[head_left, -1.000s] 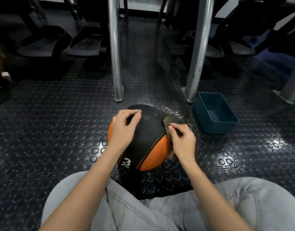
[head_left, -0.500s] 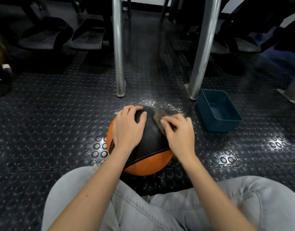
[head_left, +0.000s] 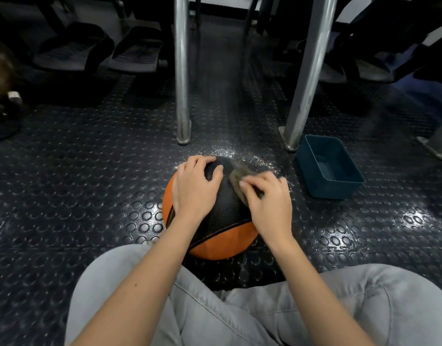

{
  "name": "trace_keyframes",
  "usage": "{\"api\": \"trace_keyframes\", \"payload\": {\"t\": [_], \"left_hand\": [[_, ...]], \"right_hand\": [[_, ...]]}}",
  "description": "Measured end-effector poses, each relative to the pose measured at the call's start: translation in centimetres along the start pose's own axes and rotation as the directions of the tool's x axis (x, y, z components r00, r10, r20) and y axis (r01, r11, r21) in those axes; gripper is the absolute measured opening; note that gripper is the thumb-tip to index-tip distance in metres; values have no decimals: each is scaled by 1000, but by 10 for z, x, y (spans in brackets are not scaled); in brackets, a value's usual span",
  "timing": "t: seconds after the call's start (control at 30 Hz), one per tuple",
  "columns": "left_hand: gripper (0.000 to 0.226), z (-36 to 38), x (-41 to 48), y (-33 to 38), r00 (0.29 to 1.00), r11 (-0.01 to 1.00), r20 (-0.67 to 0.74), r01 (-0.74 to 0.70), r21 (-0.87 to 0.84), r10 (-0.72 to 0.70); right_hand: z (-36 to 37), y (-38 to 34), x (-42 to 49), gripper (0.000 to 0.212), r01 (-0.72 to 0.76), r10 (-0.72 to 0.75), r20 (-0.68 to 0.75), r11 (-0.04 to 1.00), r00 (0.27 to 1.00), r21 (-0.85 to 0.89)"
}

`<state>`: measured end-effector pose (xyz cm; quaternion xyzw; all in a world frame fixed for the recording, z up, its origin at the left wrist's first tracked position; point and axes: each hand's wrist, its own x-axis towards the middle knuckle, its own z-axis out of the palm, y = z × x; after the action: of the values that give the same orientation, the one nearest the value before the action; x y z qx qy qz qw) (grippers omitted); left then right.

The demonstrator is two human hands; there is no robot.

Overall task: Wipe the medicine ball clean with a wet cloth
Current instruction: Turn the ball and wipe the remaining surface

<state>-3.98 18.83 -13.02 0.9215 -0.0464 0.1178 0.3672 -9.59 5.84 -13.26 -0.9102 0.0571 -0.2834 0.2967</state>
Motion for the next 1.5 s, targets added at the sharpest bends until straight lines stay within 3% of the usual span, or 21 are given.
{"api": "trace_keyframes", "payload": {"t": [0.13,0.3,0.47,0.67,0.9,1.13,1.27,1.4,1.5], "left_hand": [[34,1,5,3,999,999,35,-38,18,37],[37,1,11,4,998,1000,60,-8,24,7],[37,3,1,4,1000,1000,17,-25,19,24],[37,4,7,8,999,1000,42,-17,11,16],[38,14,-7,20,998,998,-7,-56,40,57],[36,12,-2,17,999,998,5,-54,34,54],[37,13,-6,18,998,997,-2,-64,33,65],[38,12,-8,19,997,997,1,-73,39,73],[36,9,-3,15,996,996,15,-84,20,84]], "right_hand": [[-8,2,-45,17,78,-77,-40,997,996,14],[-7,1,7,6,88,-87,31,995,996,-37],[5,-11,42,11,106,-99,78,989,992,-103],[-14,2,-30,11,116,-117,-14,992,993,-54],[-3,-1,46,12,60,-52,53,985,997,-162],[-17,7,-25,7,45,-46,-25,998,999,-43],[-10,3,16,9,36,-36,3,995,999,-95],[2,3,56,18,-78,86,105,994,991,-80],[-4,5,18,15,-5,5,-7,1000,1000,-14]]}}
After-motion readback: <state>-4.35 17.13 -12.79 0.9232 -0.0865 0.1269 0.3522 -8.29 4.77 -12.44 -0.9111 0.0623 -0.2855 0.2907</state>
